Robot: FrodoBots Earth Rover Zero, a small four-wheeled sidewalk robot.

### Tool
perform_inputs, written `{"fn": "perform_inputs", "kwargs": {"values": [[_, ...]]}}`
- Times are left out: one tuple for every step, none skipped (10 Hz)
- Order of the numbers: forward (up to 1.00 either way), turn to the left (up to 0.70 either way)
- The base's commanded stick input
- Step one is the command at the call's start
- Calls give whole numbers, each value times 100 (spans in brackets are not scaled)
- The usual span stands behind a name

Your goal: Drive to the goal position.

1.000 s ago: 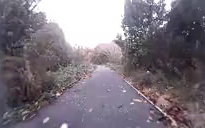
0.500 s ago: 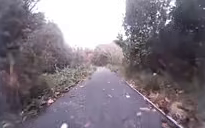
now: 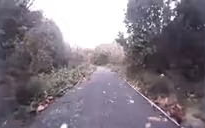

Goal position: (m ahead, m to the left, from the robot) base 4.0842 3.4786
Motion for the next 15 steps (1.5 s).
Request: {"fn": "perform_inputs", "kwargs": {"values": [[70, 0], [70, 0], [70, 0], [70, 0], [70, 0], [70, 0], [70, 0], [70, 0], [70, 0], [70, 0], [70, 0], [70, 0], [70, 0], [70, 0], [70, 0]]}}
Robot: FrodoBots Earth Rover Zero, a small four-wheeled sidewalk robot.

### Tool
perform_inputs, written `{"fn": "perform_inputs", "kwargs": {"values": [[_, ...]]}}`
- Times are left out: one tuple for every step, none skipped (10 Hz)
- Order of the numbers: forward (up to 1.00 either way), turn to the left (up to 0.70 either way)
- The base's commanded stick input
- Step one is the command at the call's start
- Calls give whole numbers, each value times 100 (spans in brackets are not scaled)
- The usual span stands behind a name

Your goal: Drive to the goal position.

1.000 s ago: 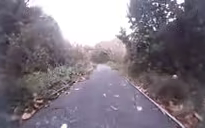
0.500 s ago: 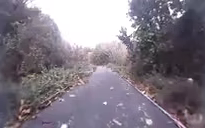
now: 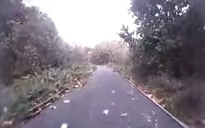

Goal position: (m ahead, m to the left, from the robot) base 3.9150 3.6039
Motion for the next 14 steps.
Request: {"fn": "perform_inputs", "kwargs": {"values": [[70, 0], [70, 0], [70, -5], [70, -21], [70, -29], [70, -23], [70, -15], [70, -7], [70, 0], [70, 0], [70, 0], [70, 0], [70, 0], [70, 0]]}}
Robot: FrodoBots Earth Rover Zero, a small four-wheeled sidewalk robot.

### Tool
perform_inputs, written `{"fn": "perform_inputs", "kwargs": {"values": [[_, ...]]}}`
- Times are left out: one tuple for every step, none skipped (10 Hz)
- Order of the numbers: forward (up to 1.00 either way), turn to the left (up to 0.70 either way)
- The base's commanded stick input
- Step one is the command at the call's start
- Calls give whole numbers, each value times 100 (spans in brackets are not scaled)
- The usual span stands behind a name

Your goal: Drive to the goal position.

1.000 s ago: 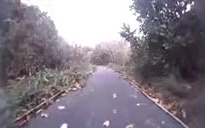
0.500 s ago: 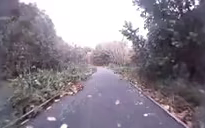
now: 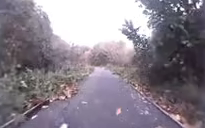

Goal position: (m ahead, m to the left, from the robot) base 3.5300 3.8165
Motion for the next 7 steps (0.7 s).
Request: {"fn": "perform_inputs", "kwargs": {"values": [[70, 0], [70, 0], [70, 0], [70, 0], [70, 0], [70, 0], [70, 0]]}}
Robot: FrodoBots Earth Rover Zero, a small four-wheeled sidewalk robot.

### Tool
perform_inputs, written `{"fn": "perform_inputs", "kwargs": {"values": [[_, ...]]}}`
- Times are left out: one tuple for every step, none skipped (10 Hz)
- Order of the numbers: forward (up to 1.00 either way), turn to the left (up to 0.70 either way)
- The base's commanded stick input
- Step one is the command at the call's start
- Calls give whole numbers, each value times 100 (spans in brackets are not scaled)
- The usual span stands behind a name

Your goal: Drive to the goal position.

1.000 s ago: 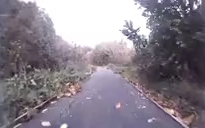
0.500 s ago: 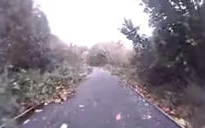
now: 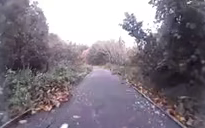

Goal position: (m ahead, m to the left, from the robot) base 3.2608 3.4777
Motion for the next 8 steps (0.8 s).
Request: {"fn": "perform_inputs", "kwargs": {"values": [[70, -15], [70, -20], [70, -24], [70, -29], [70, 0], [70, 0], [70, 0], [70, 0]]}}
